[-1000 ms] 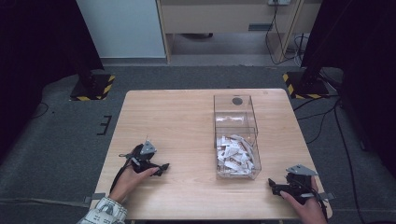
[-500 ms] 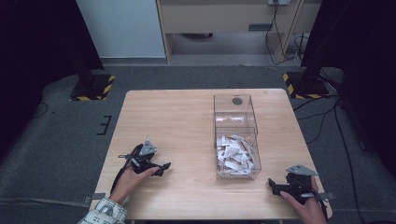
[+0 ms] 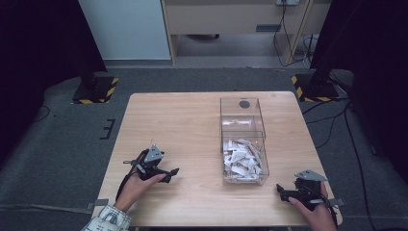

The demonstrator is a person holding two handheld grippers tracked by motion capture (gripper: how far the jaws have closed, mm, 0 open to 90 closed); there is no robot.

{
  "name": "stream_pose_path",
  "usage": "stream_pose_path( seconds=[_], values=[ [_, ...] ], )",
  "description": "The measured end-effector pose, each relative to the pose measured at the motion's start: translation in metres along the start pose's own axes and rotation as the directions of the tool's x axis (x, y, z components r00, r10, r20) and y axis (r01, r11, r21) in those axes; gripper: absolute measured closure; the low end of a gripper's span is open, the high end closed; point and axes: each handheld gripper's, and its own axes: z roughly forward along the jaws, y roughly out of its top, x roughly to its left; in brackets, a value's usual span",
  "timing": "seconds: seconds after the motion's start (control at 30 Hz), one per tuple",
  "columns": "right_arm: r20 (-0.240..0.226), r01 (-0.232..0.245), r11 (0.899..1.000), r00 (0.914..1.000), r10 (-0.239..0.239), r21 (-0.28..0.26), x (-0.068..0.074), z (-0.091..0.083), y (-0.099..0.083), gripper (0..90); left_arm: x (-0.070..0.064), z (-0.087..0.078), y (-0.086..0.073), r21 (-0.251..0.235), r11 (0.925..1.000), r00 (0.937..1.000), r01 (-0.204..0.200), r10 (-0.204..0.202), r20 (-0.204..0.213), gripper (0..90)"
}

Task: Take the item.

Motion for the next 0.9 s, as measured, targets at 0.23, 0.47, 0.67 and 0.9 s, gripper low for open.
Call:
stream_pose_path(
  seconds=[0.23,0.47,0.67,0.9],
  values=[
    [0.0,-0.003,1.0,1.0,0.003,-0.001,0.0,0.0,0.0,0.8,-0.004,-0.004,0.006,-0.038,0.9992,0.9999,-0.011,0.011,-0.013,8.3],
    [0.001,0.0,1.0,1.0,0.0,0.0,0.0,0.0,0.0,0.8,-0.005,-0.006,0.009,-0.047,0.9989,1.0,0.002,-0.002,0.0,8.9],
    [0.0,-0.001,1.0,1.0,0.001,-0.001,0.0,0.0,0.0,0.8,-0.011,-0.01,0.018,-0.067,0.9977,0.9996,-0.01,0.011,0.025,8.4],
    [0.0,0.0,1.0,1.0,0.0,-0.001,0.0,0.0,0.0,0.8,-0.015,-0.013,0.022,-0.093,0.9955,0.9991,-0.018,0.021,0.035,8.8]
  ],
)
